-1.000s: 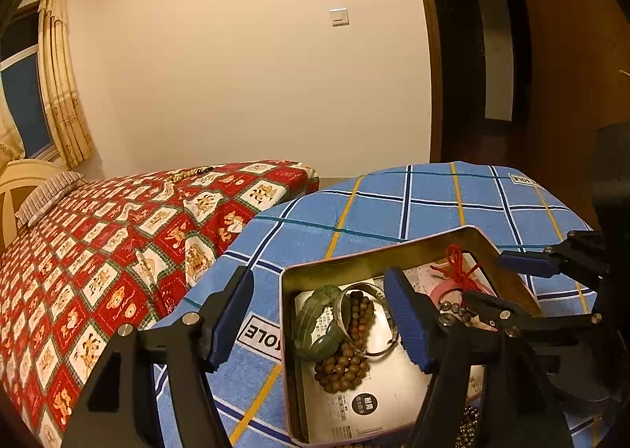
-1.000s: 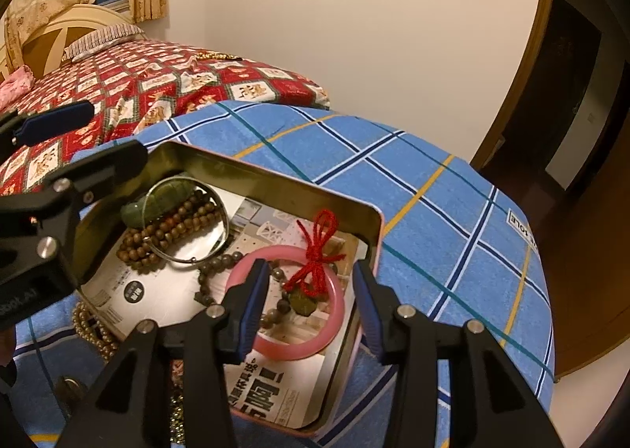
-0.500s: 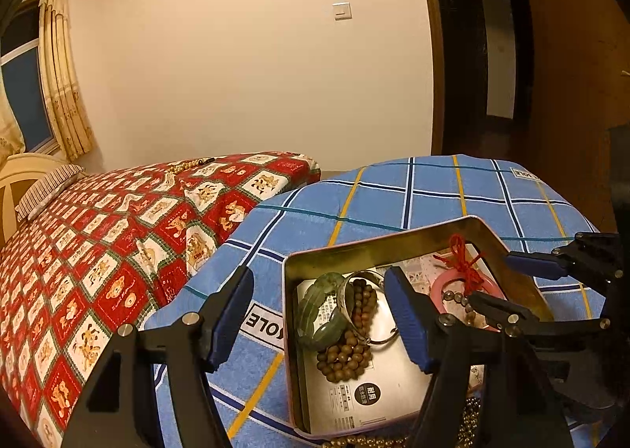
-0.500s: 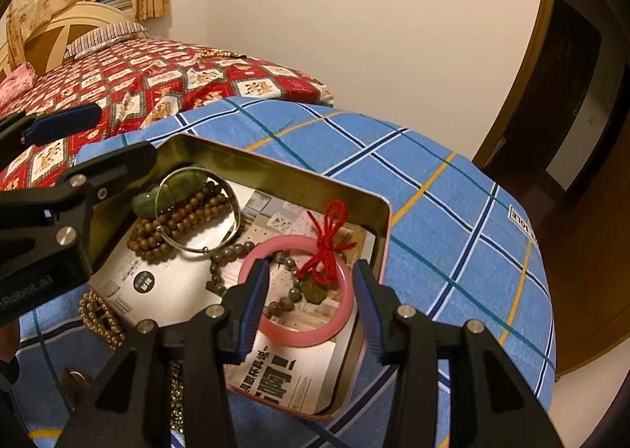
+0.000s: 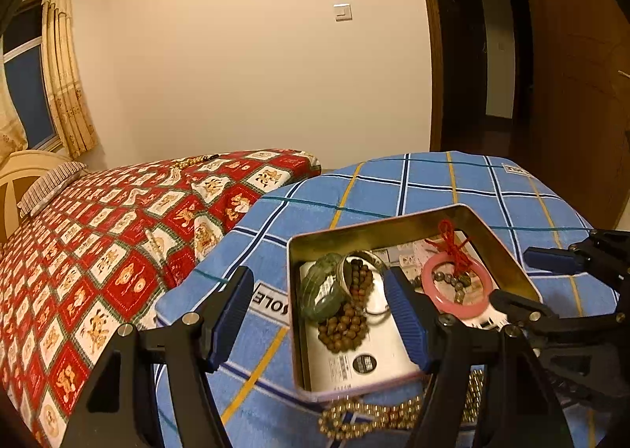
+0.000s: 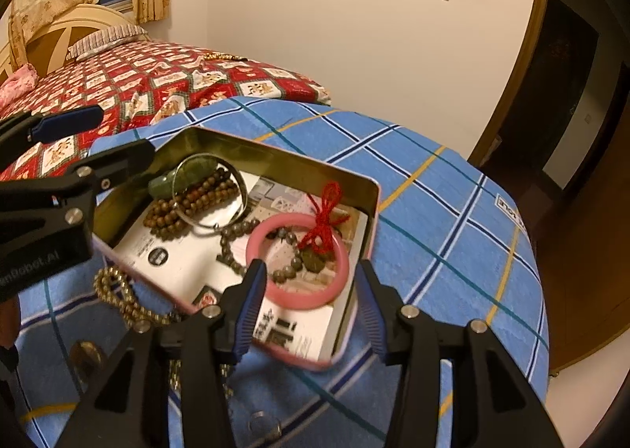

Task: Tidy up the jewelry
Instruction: 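Withdraw both tools from the tin toward the watch and ring, then grasp the small silver ring with the right tool while the left tool grasps the brown leather watch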

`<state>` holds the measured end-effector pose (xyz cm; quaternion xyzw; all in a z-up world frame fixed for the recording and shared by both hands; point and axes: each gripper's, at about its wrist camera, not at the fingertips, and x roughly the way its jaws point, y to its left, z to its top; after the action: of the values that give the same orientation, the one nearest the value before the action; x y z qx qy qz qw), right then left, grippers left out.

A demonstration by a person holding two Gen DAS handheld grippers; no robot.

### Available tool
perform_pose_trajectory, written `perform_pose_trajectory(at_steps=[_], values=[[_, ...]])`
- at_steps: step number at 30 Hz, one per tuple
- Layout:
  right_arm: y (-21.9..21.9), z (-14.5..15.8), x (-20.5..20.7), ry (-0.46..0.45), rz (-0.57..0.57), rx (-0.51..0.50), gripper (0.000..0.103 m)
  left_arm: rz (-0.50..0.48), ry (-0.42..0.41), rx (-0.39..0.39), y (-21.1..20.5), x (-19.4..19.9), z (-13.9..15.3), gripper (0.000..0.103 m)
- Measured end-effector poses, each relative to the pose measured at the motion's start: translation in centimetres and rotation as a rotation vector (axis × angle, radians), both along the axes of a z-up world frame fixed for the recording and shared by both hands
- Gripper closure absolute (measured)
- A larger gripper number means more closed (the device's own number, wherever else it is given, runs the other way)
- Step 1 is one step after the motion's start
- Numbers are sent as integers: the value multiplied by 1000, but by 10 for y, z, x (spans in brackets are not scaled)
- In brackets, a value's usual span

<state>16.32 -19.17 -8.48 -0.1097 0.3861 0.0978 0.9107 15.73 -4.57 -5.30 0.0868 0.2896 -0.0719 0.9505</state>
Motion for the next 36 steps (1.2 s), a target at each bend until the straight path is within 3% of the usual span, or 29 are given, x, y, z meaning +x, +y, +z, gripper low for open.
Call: perform_pose_trajectory(at_steps=[10, 17, 26, 29, 32, 34, 36], values=[[-20, 2, -47, -26, -41, 19, 46, 10, 22, -9, 23, -53, -14, 34], [-25, -26, -68, 67, -45, 22, 46, 3, 87, -15, 27, -78, -37, 34], [-9, -41, -69, 116, -9, 29, 46, -7, 126, 1, 24, -83, -53, 34], [-9, -46, -69, 138, -5, 51, 50, -8, 134, 1, 25, -82, -55, 34], [-11, -46, -69, 154, 6, 95, 66, -11, 138, -1, 25, -82, -56, 34], [-9, -46, -70, 154, 15, 86, 82, -15, 136, -2, 25, -83, -56, 34], [-8, -46, -72, 156, 17, 90, 88, -18, 134, -6, 25, -84, -55, 34]])
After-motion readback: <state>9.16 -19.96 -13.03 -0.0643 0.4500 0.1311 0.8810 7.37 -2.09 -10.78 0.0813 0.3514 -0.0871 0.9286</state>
